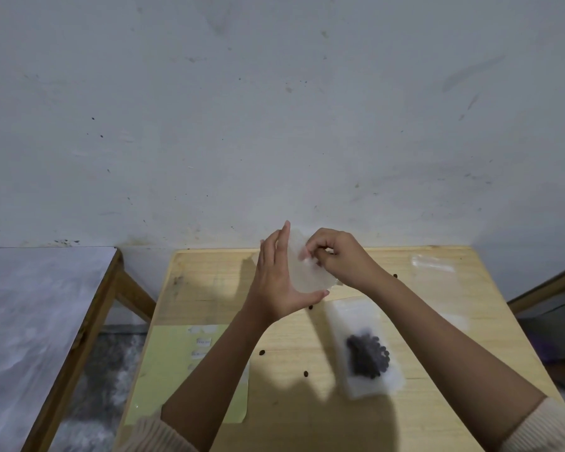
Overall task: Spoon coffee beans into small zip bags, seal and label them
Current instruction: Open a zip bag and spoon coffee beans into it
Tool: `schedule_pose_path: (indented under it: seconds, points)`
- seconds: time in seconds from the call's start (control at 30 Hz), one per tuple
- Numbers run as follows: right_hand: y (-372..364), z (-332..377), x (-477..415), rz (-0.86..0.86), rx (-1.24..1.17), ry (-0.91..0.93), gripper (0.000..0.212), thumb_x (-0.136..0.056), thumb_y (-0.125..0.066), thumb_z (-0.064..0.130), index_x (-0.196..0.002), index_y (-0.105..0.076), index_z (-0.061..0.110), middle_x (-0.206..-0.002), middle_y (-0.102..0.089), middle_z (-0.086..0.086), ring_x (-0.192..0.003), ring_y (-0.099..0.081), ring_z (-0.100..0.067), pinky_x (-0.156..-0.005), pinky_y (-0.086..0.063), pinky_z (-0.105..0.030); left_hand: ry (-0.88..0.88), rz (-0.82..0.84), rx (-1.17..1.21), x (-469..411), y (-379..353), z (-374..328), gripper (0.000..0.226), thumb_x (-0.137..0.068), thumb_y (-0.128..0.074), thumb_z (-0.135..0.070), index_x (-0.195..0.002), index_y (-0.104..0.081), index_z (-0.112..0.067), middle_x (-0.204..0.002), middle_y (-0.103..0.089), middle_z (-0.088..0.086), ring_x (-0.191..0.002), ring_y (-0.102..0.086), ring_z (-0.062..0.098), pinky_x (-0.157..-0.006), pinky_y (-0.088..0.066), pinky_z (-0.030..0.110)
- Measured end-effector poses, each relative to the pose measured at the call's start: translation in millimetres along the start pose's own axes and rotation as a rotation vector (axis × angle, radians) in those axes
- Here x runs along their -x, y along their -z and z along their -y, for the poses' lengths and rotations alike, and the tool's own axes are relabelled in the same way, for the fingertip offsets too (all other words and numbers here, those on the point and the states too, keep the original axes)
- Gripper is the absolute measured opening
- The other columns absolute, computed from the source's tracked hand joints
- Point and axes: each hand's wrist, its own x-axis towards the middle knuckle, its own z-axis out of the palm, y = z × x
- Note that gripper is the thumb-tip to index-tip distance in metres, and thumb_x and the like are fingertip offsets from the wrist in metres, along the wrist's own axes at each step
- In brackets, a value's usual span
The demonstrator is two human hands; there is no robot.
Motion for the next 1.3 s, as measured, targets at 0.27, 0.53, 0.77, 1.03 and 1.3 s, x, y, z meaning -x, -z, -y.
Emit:
schedule_pose_path:
  seconds: [0.27,0.53,0.77,1.03,1.3]
  points:
    - [-3.9,8.3,3.8,0.005,0.308,-0.019,0.023,-0.077,-0.066,0.011,-0.100,-0.065,0.012,-0.097,-0.049,0.002,-0.089,-0.053,-0.011,-0.076,-0.039,-0.014,-0.045,-0.117,-0.123,0.9,-6.8,-0.1,0.112,-0.055,-0.064,-0.059,-0.146,-0.010,-0.023,-0.130,-0.038,0.005,-0.119,-0.037,0.016,-0.099,-0.037,0.033]
    - [-12.0,15.3,6.2,0.125,0.461,-0.039,0.021,-0.083,-0.060,0.012,-0.102,-0.069,0.012,-0.108,-0.055,-0.004,-0.097,-0.053,-0.017,-0.087,-0.043,-0.029,-0.053,-0.138,-0.144,4.8,-10.0,2.9,0.104,-0.055,-0.060,-0.057,-0.142,-0.021,-0.016,-0.117,-0.046,0.003,-0.108,-0.040,0.014,-0.095,-0.036,0.027]
    - [-22.9,20.2,4.3,0.119,0.494,-0.091,0.032,-0.072,-0.064,0.013,-0.104,-0.063,0.006,-0.096,-0.047,0.001,-0.086,-0.051,-0.015,-0.083,-0.048,-0.032,-0.068,-0.149,-0.116,10.7,-8.6,14.2,0.098,-0.055,-0.065,-0.052,-0.138,-0.035,-0.012,-0.113,-0.051,0.002,-0.103,-0.050,0.018,-0.092,-0.041,0.029]
    - [-32.9,30.6,-3.6,0.140,0.546,-0.044,0.036,-0.071,-0.068,0.021,-0.104,-0.057,0.009,-0.100,-0.037,0.006,-0.084,-0.051,-0.017,-0.083,-0.046,-0.031,-0.105,-0.225,0.002,12.7,4.0,22.3,0.074,-0.061,-0.069,-0.041,-0.127,-0.043,-0.022,-0.115,-0.055,-0.004,-0.102,-0.055,0.015,-0.091,-0.038,0.025]
    - [-25.2,20.5,-5.2,0.163,0.040,-0.089,0.021,-0.066,-0.082,0.020,-0.082,-0.071,0.028,-0.100,-0.066,0.001,-0.091,-0.062,-0.010,-0.087,-0.052,-0.027,-0.034,-0.114,0.099,21.2,15.9,41.5,0.074,-0.063,-0.071,-0.041,-0.124,-0.046,-0.009,-0.115,-0.058,0.001,-0.100,-0.058,0.014,-0.086,-0.048,0.032]
